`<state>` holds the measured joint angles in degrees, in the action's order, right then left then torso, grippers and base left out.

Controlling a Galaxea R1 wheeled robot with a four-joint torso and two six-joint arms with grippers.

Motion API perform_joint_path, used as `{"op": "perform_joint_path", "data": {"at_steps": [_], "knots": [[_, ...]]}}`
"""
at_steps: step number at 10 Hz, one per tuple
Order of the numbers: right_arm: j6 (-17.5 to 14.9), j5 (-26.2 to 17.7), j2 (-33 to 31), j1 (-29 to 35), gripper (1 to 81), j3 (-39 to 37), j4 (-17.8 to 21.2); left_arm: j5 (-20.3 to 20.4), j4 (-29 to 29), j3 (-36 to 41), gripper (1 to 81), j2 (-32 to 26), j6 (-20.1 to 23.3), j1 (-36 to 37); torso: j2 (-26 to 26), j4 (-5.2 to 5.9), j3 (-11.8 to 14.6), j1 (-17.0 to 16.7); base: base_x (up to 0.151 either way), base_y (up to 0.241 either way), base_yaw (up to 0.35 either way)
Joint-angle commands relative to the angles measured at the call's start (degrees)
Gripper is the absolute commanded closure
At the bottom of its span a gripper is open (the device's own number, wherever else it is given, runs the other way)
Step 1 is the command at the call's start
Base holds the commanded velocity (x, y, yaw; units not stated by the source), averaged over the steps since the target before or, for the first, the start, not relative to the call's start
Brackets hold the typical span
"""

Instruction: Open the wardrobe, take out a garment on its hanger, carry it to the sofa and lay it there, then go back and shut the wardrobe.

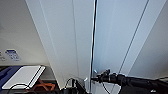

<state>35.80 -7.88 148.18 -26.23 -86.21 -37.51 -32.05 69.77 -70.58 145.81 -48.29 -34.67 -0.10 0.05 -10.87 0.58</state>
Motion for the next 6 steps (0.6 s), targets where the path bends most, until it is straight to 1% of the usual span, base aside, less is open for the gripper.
{"op": "perform_joint_path", "data": {"at_steps": [1, 2, 6], "knots": [[0.7, 2.1, 2.1, 4.9, 1.0, 8.2, 0.9, 17.6, -2.9, 13.9, 1.0, 1.9, 0.9, 4.8, 0.0, 0.00, 0.0, 0.0, 0.000, 0.000, 0.000], [0.6, 2.7, 1.6, 4.5, 1.0, 9.4, 0.9, 17.6, -2.9, 14.5, 1.0, 1.2, 0.9, 4.7, 0.0, 0.00, 0.0, 0.0, 0.000, 0.000, 0.000], [0.3, 2.8, -1.1, 2.3, 1.0, 14.3, 0.9, 17.5, -2.9, 16.0, 1.0, 0.7, 0.9, 4.6, 0.0, 0.00, 0.0, 0.0, 0.000, 0.000, 0.000]]}}
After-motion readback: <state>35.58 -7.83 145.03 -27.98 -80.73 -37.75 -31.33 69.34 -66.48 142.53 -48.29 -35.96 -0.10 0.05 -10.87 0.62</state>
